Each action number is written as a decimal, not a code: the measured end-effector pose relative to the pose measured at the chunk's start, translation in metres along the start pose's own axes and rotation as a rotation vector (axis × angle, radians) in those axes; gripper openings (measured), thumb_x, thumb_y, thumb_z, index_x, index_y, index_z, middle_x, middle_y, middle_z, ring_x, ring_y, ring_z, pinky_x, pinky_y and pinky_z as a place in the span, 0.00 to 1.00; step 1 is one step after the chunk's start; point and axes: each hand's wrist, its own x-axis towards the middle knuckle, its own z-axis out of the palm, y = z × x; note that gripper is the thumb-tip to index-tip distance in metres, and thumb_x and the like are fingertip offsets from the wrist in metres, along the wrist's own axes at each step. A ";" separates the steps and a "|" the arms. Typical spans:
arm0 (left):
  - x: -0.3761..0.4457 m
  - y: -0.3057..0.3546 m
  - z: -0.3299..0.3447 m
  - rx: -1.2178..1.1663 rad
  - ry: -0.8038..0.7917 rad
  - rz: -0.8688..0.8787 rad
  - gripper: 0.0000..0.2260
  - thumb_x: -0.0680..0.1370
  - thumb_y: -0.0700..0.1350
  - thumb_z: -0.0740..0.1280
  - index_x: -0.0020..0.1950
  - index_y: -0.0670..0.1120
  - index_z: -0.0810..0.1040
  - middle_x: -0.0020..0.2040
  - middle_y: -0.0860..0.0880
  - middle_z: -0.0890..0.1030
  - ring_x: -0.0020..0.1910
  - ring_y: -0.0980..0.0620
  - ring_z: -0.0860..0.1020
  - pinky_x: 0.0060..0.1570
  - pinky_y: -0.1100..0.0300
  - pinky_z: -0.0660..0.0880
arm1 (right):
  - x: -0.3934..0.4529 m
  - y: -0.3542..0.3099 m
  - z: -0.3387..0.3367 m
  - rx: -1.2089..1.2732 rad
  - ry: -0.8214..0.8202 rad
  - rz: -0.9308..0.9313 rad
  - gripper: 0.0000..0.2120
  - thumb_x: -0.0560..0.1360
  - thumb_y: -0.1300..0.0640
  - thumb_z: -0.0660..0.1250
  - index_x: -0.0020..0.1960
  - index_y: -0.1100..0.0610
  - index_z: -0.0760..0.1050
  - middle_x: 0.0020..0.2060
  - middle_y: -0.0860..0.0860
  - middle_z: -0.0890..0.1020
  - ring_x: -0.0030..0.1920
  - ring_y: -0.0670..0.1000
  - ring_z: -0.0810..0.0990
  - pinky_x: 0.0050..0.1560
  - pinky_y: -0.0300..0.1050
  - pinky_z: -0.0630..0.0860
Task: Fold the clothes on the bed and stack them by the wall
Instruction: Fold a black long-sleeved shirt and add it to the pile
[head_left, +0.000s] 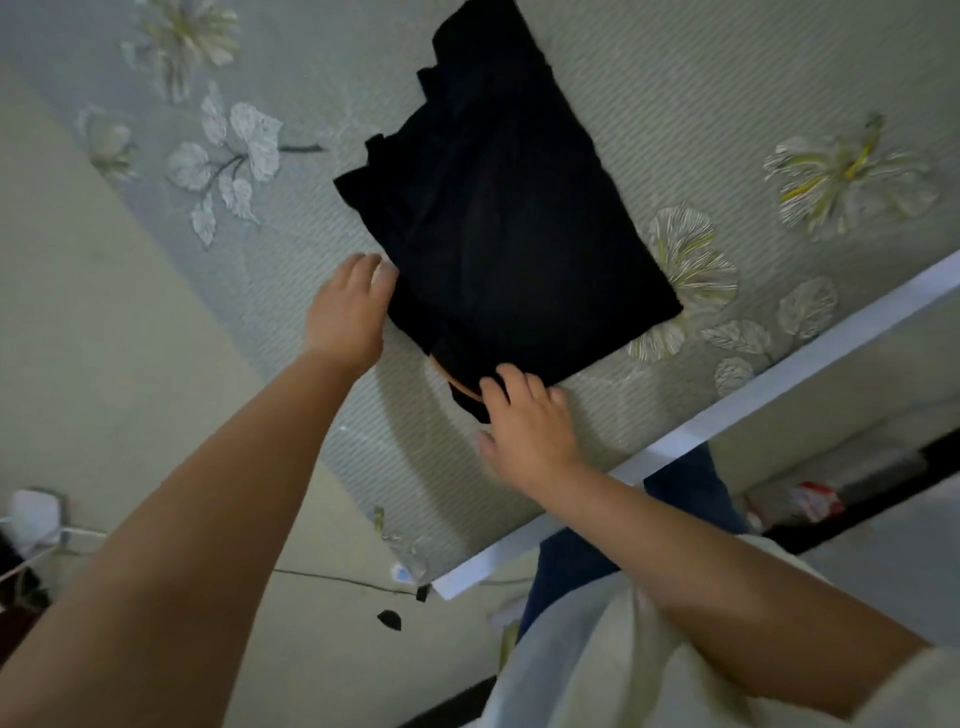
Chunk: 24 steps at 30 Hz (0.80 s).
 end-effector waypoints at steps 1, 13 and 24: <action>-0.002 0.002 0.005 -0.015 0.046 0.038 0.25 0.72 0.28 0.61 0.69 0.36 0.65 0.69 0.35 0.66 0.70 0.37 0.62 0.65 0.43 0.64 | 0.001 -0.001 0.001 0.001 0.081 0.008 0.27 0.75 0.51 0.62 0.71 0.58 0.61 0.70 0.56 0.63 0.65 0.56 0.64 0.61 0.50 0.60; 0.031 0.009 0.040 0.380 -0.097 0.263 0.34 0.78 0.45 0.58 0.74 0.47 0.36 0.76 0.48 0.39 0.75 0.48 0.39 0.72 0.51 0.43 | 0.050 -0.024 0.044 -0.293 0.124 0.286 0.41 0.76 0.41 0.56 0.74 0.63 0.38 0.74 0.62 0.41 0.74 0.62 0.41 0.66 0.65 0.32; 0.042 0.016 0.016 0.174 0.145 0.401 0.18 0.75 0.34 0.65 0.64 0.38 0.73 0.65 0.36 0.72 0.67 0.37 0.68 0.67 0.41 0.59 | 0.036 0.012 -0.041 -0.197 0.396 -0.005 0.23 0.56 0.69 0.76 0.52 0.66 0.80 0.40 0.58 0.84 0.37 0.55 0.83 0.36 0.44 0.80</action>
